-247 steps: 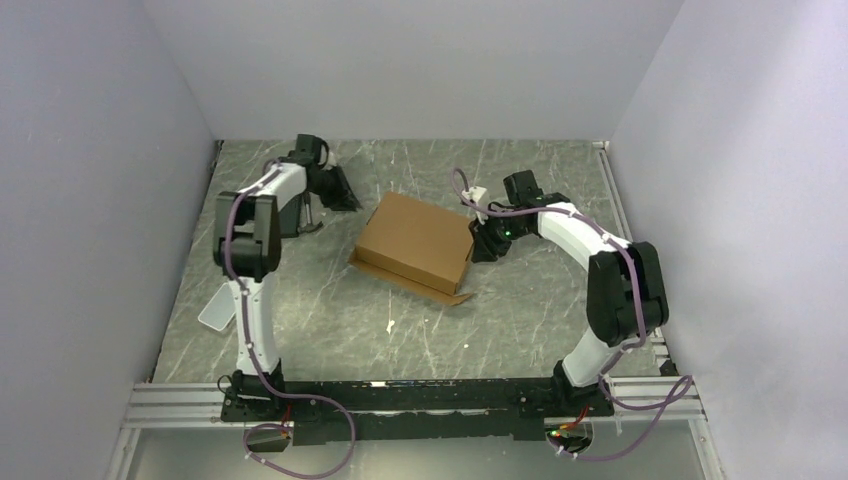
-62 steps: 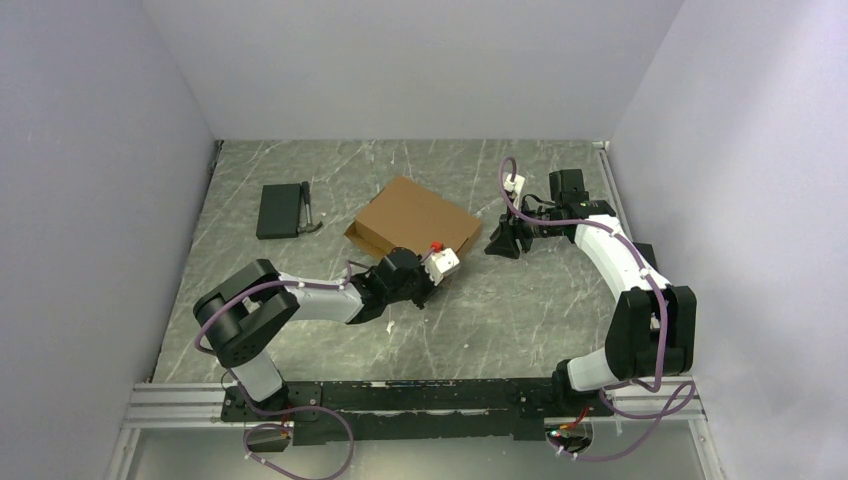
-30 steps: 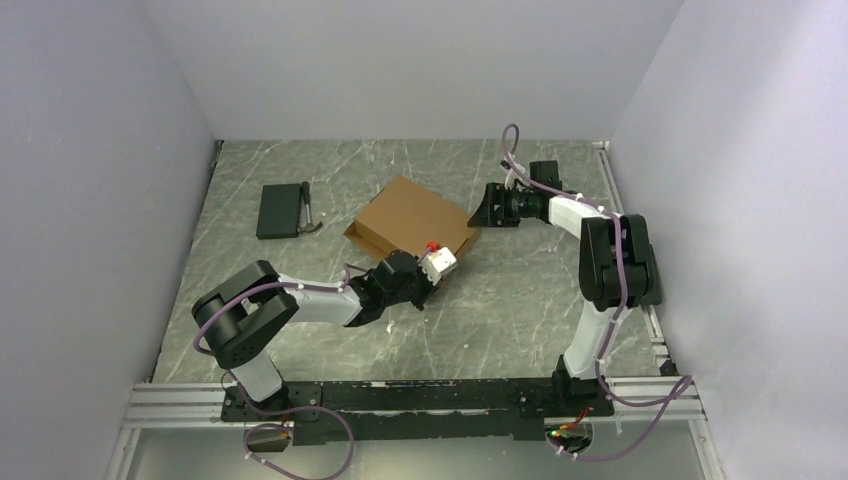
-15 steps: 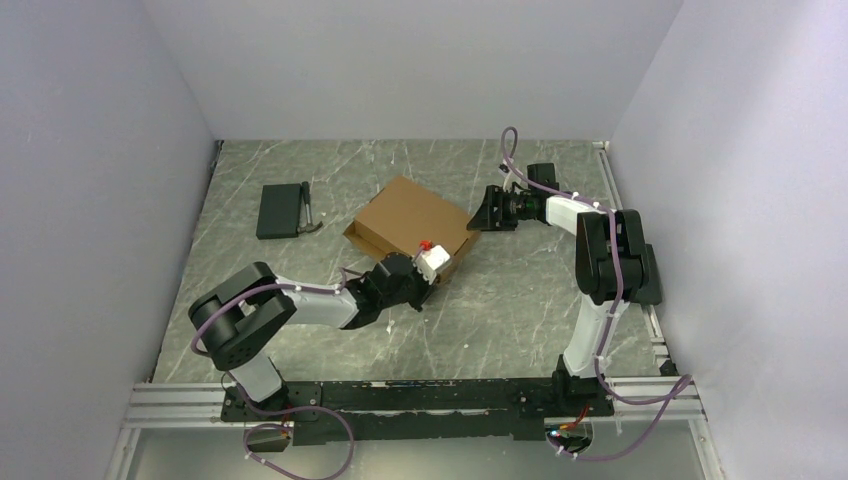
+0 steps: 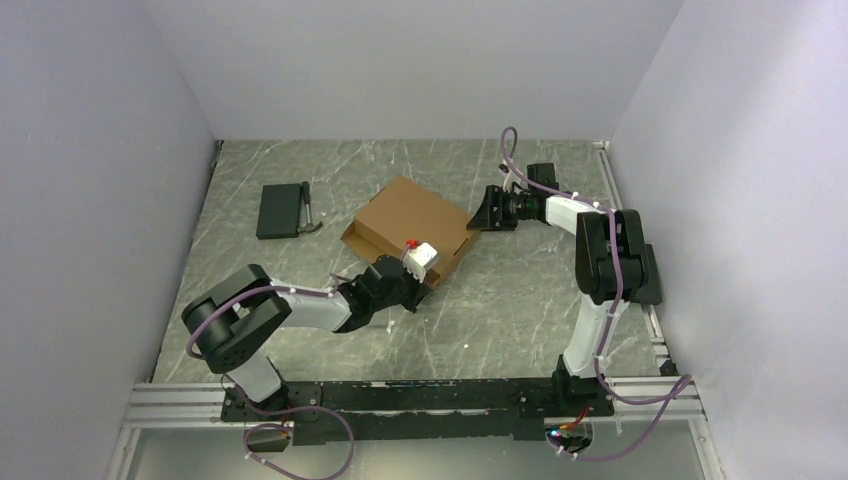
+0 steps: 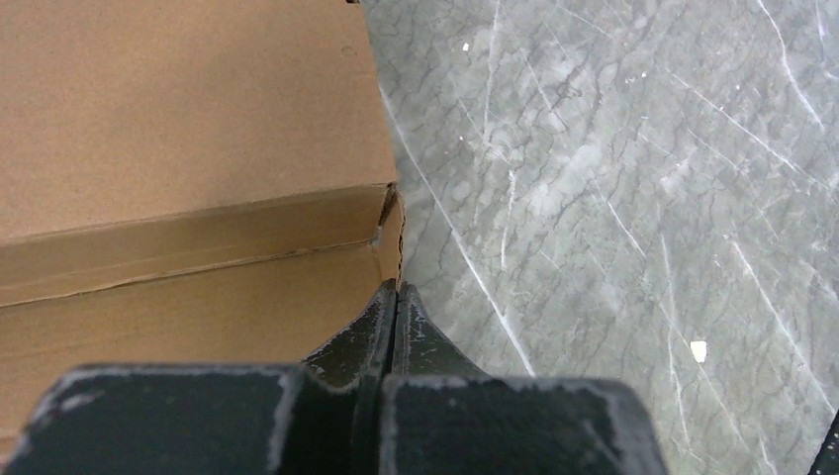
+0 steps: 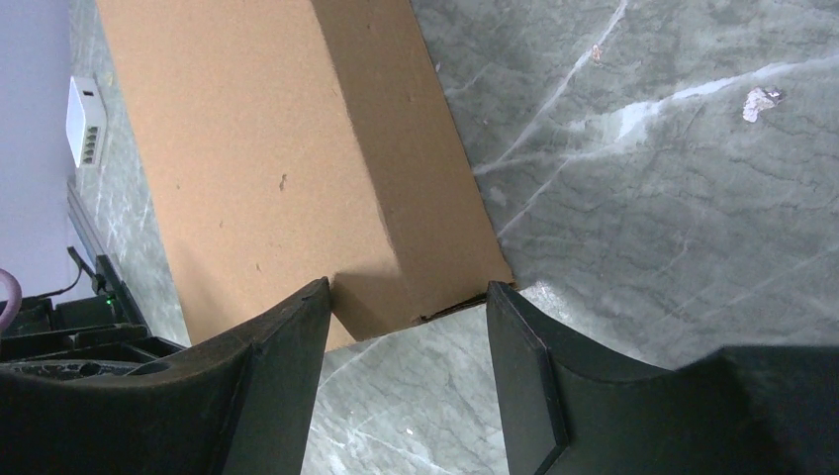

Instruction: Fold the paper box

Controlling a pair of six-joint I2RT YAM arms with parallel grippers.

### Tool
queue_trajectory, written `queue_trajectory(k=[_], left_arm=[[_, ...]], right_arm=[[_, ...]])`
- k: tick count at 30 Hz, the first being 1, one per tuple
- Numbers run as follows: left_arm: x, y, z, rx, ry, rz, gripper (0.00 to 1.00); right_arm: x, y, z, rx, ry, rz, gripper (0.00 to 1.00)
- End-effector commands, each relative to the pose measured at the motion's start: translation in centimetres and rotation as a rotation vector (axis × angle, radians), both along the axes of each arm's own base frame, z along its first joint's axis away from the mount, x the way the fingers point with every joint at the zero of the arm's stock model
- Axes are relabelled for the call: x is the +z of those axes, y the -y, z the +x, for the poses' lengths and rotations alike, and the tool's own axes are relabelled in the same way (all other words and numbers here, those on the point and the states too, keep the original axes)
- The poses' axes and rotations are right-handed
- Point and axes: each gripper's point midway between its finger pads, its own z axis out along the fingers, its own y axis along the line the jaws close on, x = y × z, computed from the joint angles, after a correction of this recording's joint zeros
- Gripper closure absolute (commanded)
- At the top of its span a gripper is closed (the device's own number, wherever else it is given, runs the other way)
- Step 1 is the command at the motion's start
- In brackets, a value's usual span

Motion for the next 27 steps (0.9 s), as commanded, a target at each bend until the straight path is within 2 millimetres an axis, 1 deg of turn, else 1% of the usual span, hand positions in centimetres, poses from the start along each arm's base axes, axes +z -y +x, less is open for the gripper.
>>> queue_trajectory(k=[1,11,27], left_arm=[[0.42,-0.81,0.30,0.043,-0.039,-0.036,1.00],[1.25,-0.80,0.64,0.043,-0.057,-0.065,1.00],[0.88,-0.87,0.29,0.032,-0.058,-0.082,1.00]], right_arm=[[-1.79,1.37,0.83,-0.044,-0.008,-0.089,0.39],[-1.71,1.32,0.79,-0.041,-0.010,-0.085,0.39],[-2.49,1.73,0.75,-0.054,-0.030,-0.116,0.40]])
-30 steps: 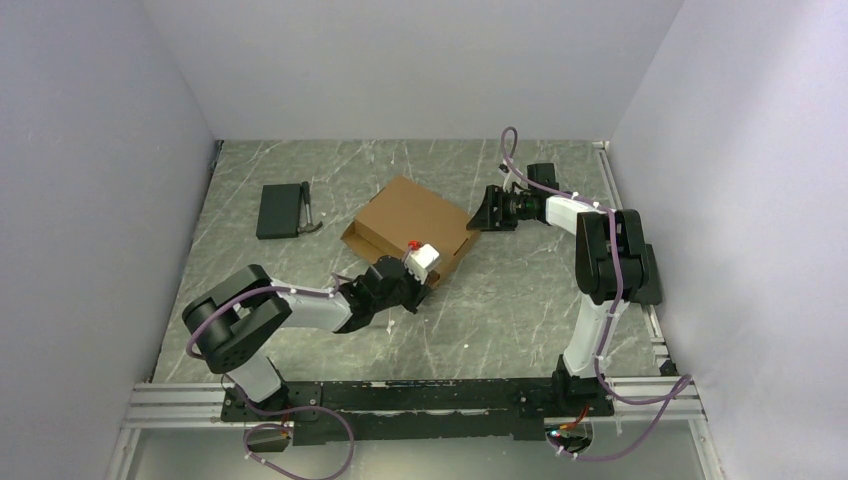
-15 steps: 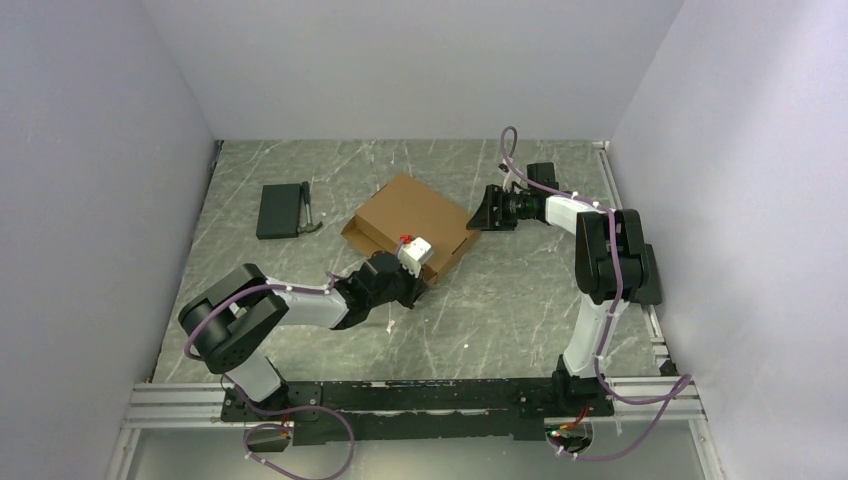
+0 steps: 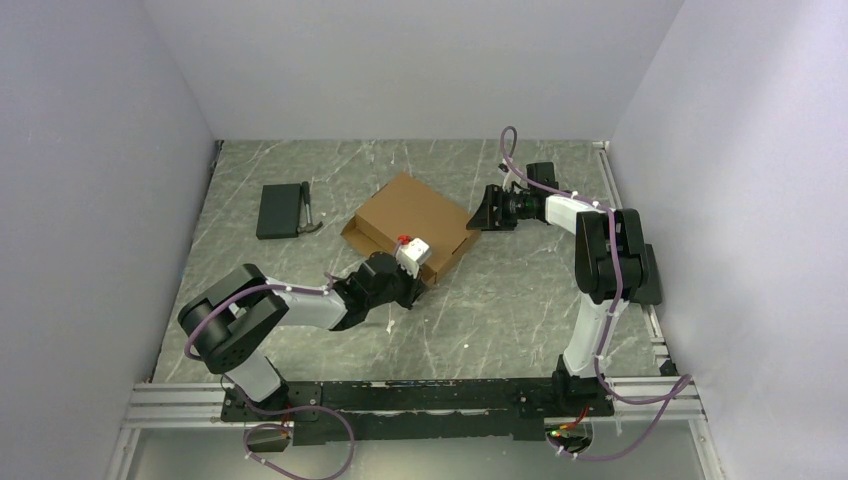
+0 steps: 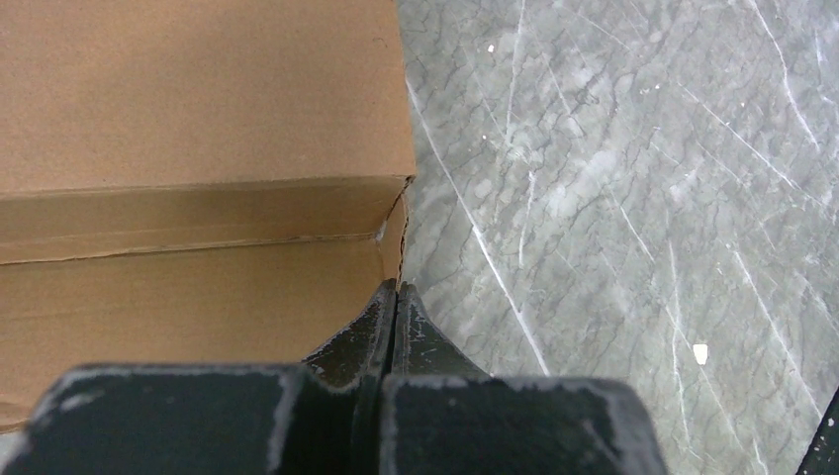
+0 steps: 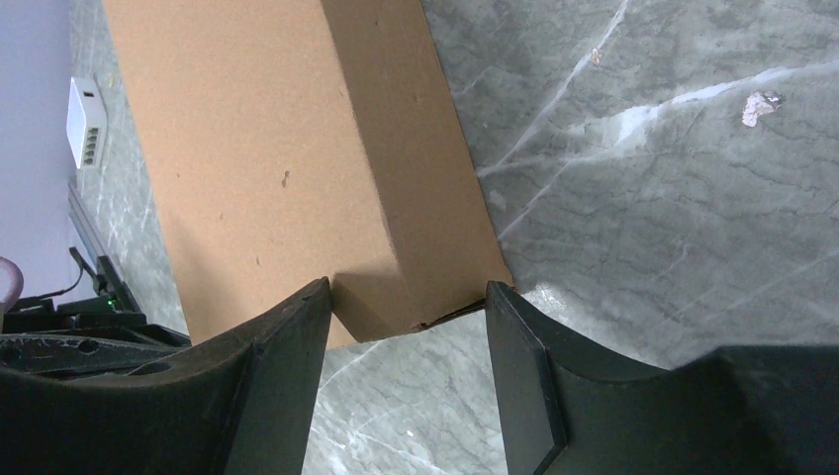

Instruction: Fold the paper box

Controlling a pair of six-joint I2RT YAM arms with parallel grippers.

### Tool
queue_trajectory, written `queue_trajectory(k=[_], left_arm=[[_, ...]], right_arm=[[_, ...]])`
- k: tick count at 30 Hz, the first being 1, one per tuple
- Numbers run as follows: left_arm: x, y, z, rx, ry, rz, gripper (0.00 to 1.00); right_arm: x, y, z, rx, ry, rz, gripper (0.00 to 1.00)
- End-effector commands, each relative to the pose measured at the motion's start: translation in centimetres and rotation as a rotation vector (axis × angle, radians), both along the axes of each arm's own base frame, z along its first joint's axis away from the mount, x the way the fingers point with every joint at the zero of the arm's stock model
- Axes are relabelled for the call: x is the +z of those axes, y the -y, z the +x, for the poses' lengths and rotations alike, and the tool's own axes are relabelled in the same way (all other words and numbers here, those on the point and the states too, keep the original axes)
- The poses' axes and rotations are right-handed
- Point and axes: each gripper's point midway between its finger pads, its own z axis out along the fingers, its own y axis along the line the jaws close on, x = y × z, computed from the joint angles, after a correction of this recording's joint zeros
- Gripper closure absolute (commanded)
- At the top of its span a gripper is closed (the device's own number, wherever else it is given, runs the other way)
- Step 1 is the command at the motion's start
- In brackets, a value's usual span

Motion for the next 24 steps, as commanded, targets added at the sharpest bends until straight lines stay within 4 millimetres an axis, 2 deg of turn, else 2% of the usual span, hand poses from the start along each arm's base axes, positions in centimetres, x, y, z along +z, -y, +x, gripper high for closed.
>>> queue_trajectory(k=[1,9,24], left_arm=[[0.9,0.1,-0.3,-0.005,-0.004,-0.042,1.00],[1.5,0.4,0.0,-0.008,-0.007,-0.041,1.00],[4.6,1.7,1.0,-0.030,-0.024,0.005,1.00]], right_arm=[[-2.5,1.8,0.6,-0.053,-0.026,-0.114,0.40],[-2.4,1.7,0.6,-0.048,-0.025,-0.110,0.40],[-2.4,1.2,0.3,-0.025,-0.024,-0.107,0.40]])
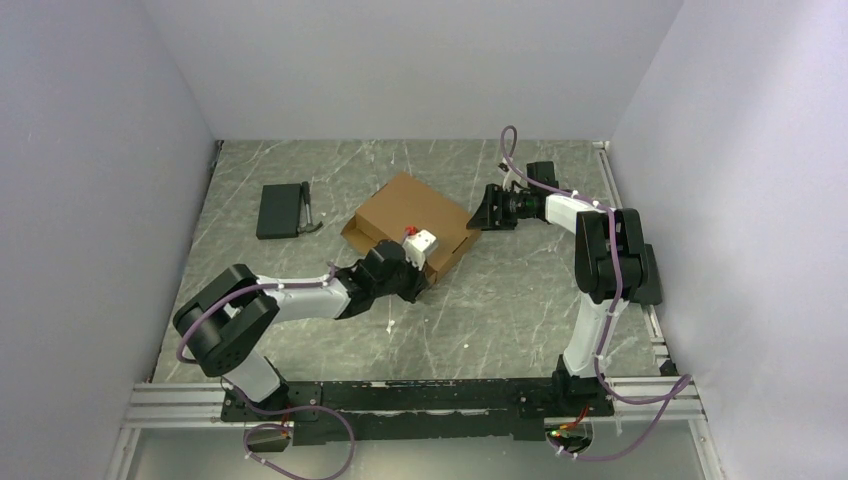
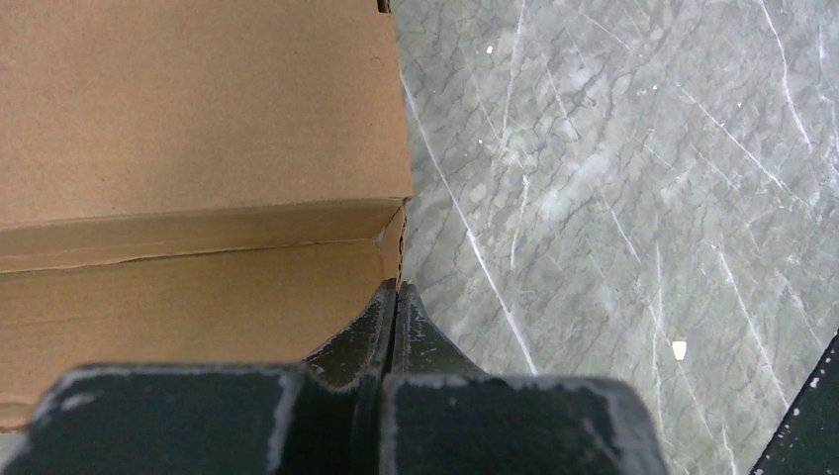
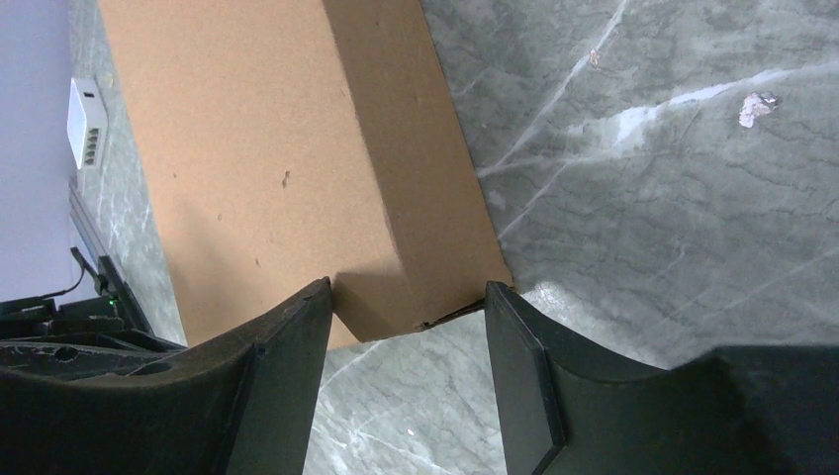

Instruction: Fold the paper box

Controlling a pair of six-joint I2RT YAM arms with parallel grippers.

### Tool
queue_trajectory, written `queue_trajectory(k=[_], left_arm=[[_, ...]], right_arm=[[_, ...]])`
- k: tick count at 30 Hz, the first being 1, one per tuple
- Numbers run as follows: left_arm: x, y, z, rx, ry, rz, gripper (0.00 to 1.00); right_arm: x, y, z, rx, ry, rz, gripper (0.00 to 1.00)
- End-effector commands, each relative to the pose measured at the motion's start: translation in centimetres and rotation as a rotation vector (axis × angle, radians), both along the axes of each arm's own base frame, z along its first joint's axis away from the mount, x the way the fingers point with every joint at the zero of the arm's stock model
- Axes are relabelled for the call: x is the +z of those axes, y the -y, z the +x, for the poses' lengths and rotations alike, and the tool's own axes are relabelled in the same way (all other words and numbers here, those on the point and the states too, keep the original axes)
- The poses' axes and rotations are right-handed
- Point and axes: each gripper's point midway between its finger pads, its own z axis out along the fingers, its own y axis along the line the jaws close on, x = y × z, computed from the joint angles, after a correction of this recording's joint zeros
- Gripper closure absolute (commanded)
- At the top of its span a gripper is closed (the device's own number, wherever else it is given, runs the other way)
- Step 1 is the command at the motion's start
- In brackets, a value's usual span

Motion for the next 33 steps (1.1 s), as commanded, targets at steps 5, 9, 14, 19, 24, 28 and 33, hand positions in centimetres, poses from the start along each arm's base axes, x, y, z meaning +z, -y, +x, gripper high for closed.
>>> queue_trajectory(k=[5,9,14,19,24,28,33], left_arm=[[3.1,2.0,1.3,-0.039,-0.031,0.024,1.00],[2.5,2.5,1.6,-0.051,-0.083,0.051,1.00],[1.1,2.7,1.5,-0.070,-0.169,0.096,1.00],[2.3,3.0,1.5,-0.071,-0.187,0.072,0.88],[5.1,2.3,1.4,-0.048,-0.180,0.018,0.63],[6.7,0.9,1.2,-0.009,-0.204,-0.036,0.50],[7.7,-1.9,1.0,0.064,-0.229,-0.106,0.43]], right_arm=[[-2.4,1.1,0.2,-0.019,-0.017,-0.105,0.40],[-2.3,1.0,0.1,-0.016,-0.016,-0.105,0.40],[-2.4,1.0,0.1,-0.013,-0.017,-0.105,0.40],[-2.4,1.1,0.1,-0.015,-0.015,-0.112,0.40],[-2.4,1.2,0.1,-0.015,-0.016,-0.114,0.40],[-2.4,1.2,0.1,-0.015,-0.016,-0.113,0.40],[-2.3,1.1,0.1,-0.014,-0.014,-0.112,0.40]])
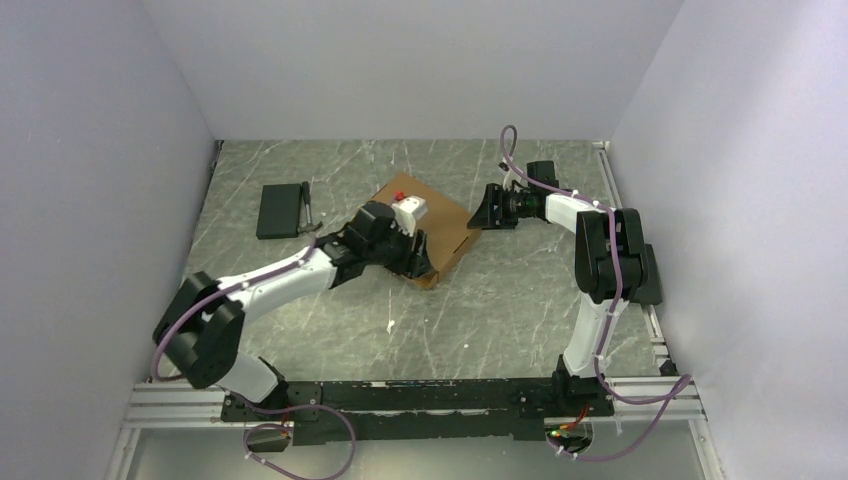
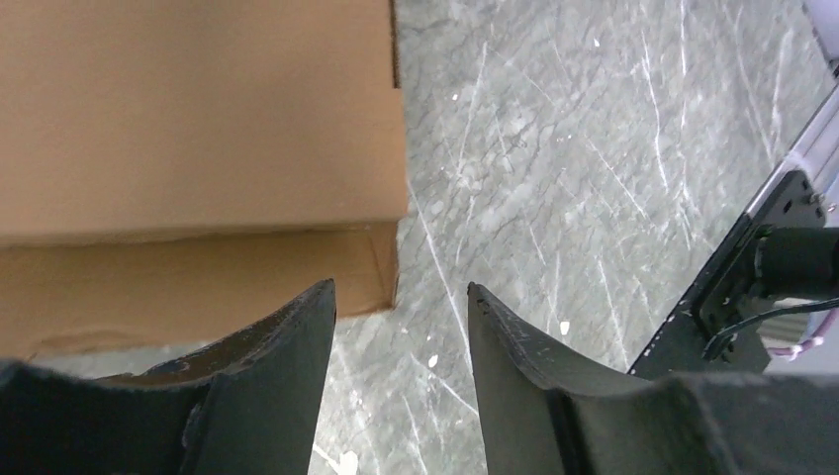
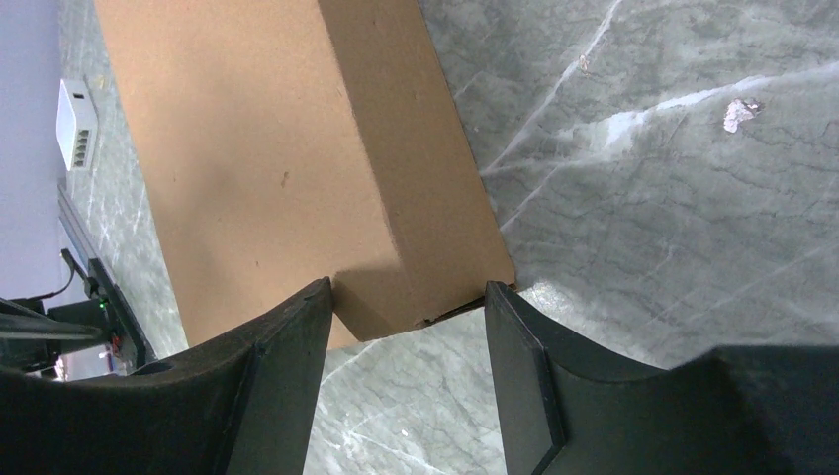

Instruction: Fold the paper box

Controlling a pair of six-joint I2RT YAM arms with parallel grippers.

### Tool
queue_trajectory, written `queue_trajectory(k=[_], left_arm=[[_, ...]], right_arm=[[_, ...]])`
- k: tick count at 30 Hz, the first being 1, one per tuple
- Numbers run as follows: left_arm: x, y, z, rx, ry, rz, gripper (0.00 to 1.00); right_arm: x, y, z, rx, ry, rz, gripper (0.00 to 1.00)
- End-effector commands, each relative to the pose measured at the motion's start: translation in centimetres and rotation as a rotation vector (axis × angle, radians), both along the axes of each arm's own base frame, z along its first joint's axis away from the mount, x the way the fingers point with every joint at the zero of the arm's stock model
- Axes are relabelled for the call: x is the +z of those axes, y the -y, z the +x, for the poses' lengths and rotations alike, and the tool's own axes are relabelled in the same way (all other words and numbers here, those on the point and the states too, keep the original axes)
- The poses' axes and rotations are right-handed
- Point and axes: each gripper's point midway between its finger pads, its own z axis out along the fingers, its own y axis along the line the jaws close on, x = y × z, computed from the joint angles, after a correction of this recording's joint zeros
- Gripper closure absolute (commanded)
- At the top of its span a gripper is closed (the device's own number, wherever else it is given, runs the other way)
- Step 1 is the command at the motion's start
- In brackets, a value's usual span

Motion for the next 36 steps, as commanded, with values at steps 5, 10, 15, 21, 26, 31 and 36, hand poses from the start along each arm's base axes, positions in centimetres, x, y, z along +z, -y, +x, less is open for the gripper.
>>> queue_trajectory(k=[5,10,15,21,26,31,36], left_arm=[[-1.1,-8.7,1.1,0.374,-0.188,-0.084,0.56],[-4.3,-14.6,2.2,0.636,-0.321,-0.045,0.94],[-7.7,-17.6,3.1,0.805,-0.454,0.025,1.00],[-9.7,-18.6,5.1,0.870,-0.546,-0.055,1.00],[-11.2,-20.1,6.6,0.929,-0.571,-0.093,1.00],[-12.4,-20.9,7.5,0.982,-0.609,-0.078,1.00],[-12.9,-20.9,8.6,0.998,-0.613,-0.081,1.00]], right_arm=[[-2.3,1.2,0.0,-0.019,-0.023,-0.099,0.40],[-2.4,1.2,0.0,-0.019,-0.025,-0.099,0.40],[-2.3,1.2,0.0,-0.018,-0.023,-0.098,0.40],[-2.4,1.1,-0.1,-0.017,-0.027,-0.096,0.40],[-2.5,1.1,-0.1,-0.016,-0.028,-0.096,0.40],[-2.6,1.0,-0.1,-0.016,-0.032,-0.094,0.40],[-2.6,1.0,-0.1,-0.013,-0.034,-0.089,0.40]])
